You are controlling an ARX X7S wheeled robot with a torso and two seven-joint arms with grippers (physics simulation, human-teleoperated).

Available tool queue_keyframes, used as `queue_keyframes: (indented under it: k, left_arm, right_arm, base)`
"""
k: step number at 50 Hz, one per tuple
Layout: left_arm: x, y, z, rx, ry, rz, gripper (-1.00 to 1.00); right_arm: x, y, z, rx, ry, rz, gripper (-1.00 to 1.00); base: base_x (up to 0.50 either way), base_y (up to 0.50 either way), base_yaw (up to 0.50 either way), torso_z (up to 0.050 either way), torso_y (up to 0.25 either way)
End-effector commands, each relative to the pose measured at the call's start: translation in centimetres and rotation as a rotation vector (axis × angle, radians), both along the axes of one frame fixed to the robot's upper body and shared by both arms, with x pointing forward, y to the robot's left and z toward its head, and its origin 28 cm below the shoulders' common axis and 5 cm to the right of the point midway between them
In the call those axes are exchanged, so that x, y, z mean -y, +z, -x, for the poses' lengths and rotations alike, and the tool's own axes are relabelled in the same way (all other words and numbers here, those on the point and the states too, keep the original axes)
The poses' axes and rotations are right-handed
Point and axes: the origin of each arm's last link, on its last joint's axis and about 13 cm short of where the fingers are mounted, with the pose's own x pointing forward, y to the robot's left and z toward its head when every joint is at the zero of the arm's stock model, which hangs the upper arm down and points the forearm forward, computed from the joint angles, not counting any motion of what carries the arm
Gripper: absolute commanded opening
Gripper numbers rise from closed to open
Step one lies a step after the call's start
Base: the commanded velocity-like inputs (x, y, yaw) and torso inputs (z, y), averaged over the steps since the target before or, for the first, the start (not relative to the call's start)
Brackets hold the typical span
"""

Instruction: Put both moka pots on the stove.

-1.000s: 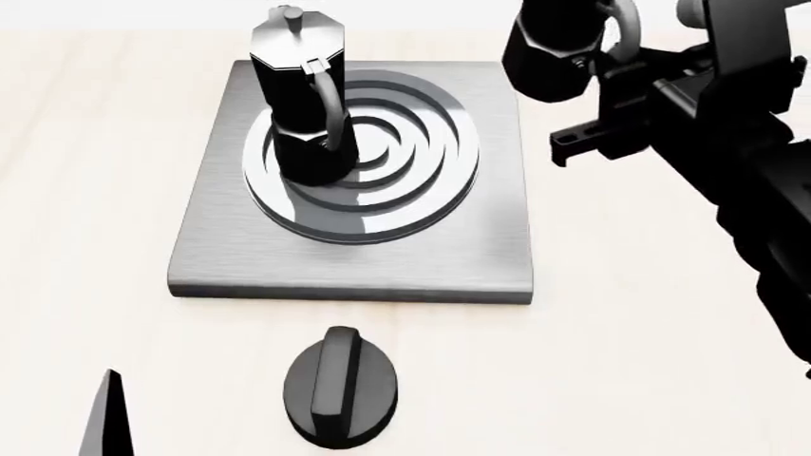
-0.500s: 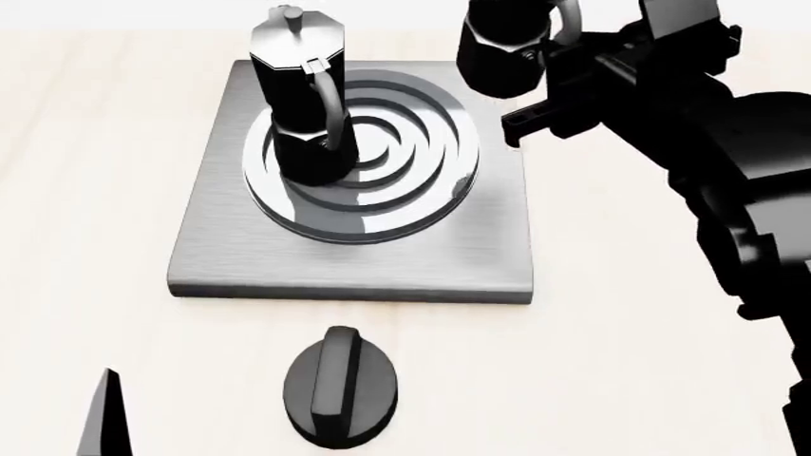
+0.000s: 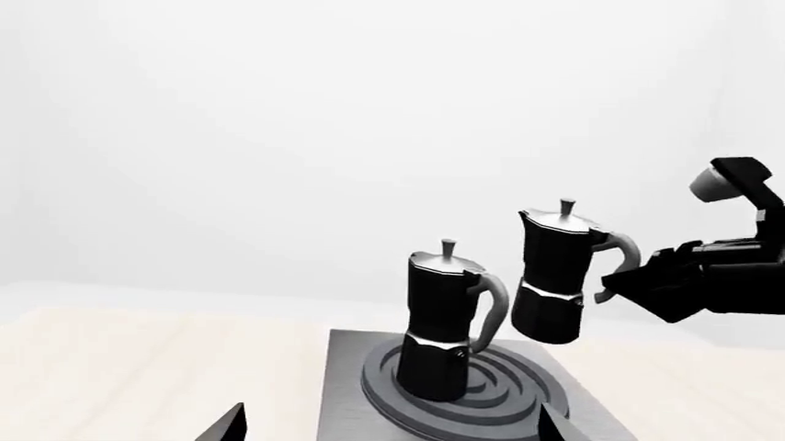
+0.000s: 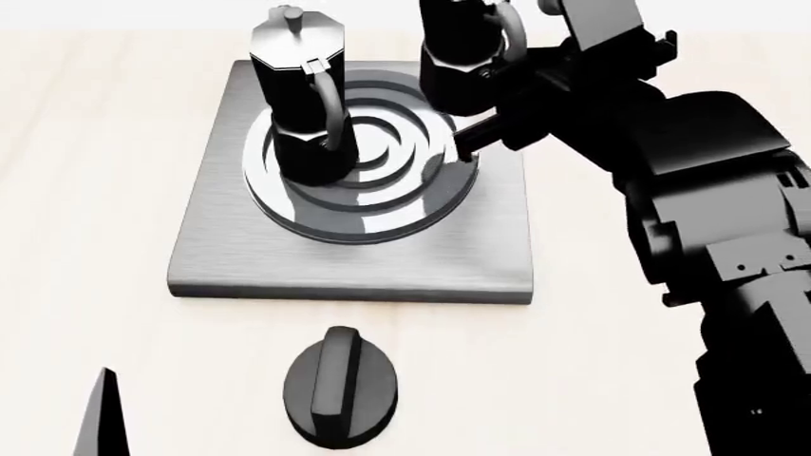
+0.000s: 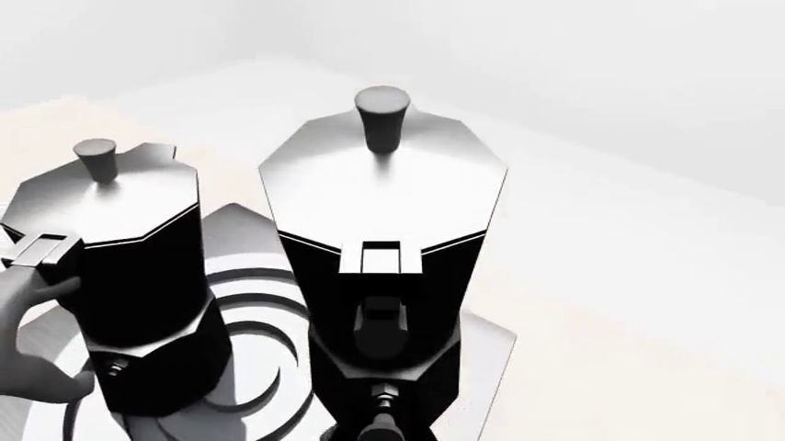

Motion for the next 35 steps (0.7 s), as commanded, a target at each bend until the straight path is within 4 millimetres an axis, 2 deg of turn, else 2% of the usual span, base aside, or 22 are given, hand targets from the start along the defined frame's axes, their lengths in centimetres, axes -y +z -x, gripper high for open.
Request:
queue_keyframes:
  k: [1,35]
  left_arm:
    - [0.0,0.0,0.0,0.0,0.004,0.0,1.0]
    - [-0.1,-0.1,0.0,0.003,0.003,0.005,1.0]
  right_arm:
    - [-1.5,0.1,-0.6,0.024,0.026,0.001,-1.0]
    - [-3.5,-2.0,-0.8,0.009,0.056,-0.069,-1.0]
  base:
    - [0.0,0.0,0.0,0.0,0.0]
    - [0.0,0.0,0.0,0.0,0.001]
